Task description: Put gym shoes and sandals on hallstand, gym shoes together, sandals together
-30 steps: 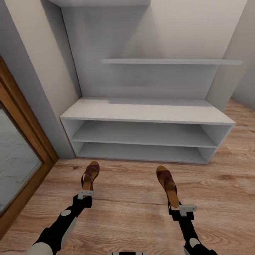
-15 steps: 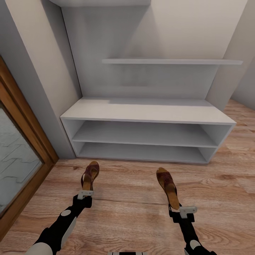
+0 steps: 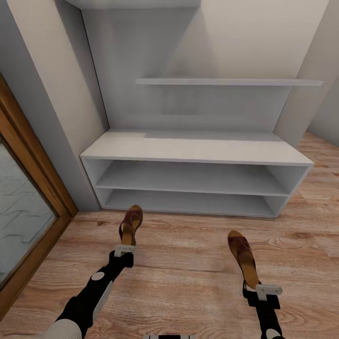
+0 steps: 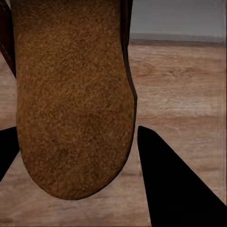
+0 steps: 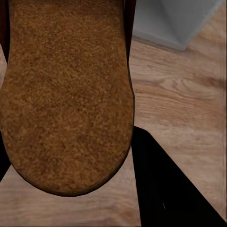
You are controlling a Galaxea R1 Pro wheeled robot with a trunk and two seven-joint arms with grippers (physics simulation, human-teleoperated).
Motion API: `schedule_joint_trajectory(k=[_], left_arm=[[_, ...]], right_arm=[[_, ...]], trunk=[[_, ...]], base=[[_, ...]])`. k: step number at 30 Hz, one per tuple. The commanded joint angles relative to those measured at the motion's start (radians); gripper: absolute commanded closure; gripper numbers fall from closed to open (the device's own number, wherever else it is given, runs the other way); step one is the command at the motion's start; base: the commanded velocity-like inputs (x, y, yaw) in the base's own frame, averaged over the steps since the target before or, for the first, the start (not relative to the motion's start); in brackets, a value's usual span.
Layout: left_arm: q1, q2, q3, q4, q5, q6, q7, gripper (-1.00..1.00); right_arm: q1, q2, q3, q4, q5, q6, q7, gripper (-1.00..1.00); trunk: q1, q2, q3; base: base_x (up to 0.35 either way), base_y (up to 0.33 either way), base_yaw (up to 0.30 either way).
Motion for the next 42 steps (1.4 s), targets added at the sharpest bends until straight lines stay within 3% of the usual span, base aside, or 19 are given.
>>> schedule_joint_trajectory(k=[1,9,17,19,20,21,28,36,42], left_arm=[[0.0,-0.009,0.001,-0.015,-0.002,0.002,-0.001,1.0],[0.0,-0.023,0.004,-0.109,-0.003,0.027,-0.003,1.0],[0.0,-0.025,0.008,-0.302,-0.007,0.202,0.008,1.0],[0.0,-0.025,0.005,-0.322,-0.007,0.241,0.065,1.0],[0.0,-0.026,0.001,-0.342,-0.006,0.313,0.164,1.0],[0.0,-0.027,-0.002,-0.425,-0.005,0.403,0.273,1.0],[0.0,-0.036,-0.006,-0.483,-0.009,0.48,0.315,1.0],[0.0,-0.045,-0.011,-0.577,-0.009,0.525,0.366,1.0],[0.0,-0.047,-0.107,-0.613,-0.01,0.569,0.375,1.0]], right_arm=[[0.0,-0.004,0.002,0.003,-0.002,-0.001,-0.011,1.0],[0.0,-0.009,0.001,0.009,-0.002,0.002,-0.031,1.0],[0.0,-0.012,0.001,0.01,-0.001,0.004,-0.034,1.0],[0.0,-0.013,0.001,0.009,-0.001,0.004,-0.035,1.0],[0.0,-0.016,0.001,0.009,-0.001,0.004,-0.035,1.0],[0.0,-0.031,0.001,0.008,-0.001,0.005,-0.036,1.0],[0.0,-0.06,0.001,0.008,-0.001,0.005,-0.04,1.0],[0.0,-0.071,0.001,0.008,-0.001,0.005,-0.042,1.0],[0.0,-0.073,0.001,0.009,0.0,0.005,-0.042,1.0]], trunk=[[0.0,0.0,0.0],[0.0,0.0,0.0],[0.0,0.0,0.0],[0.0,0.0,0.0],[0.0,0.0,0.0],[0.0,0.0,0.0],[0.0,0.0,0.0],[0.0,0.0,0.0],[0.0,0.0,0.0]], base=[[0.0,0.0,0.0],[0.0,0.0,0.0],[0.0,0.0,0.0],[0.0,0.0,0.0],[0.0,0.0,0.0],[0.0,0.0,0.0],[0.0,0.0,0.0],[0.0,0.0,0.0],[0.0,0.0,0.0]])
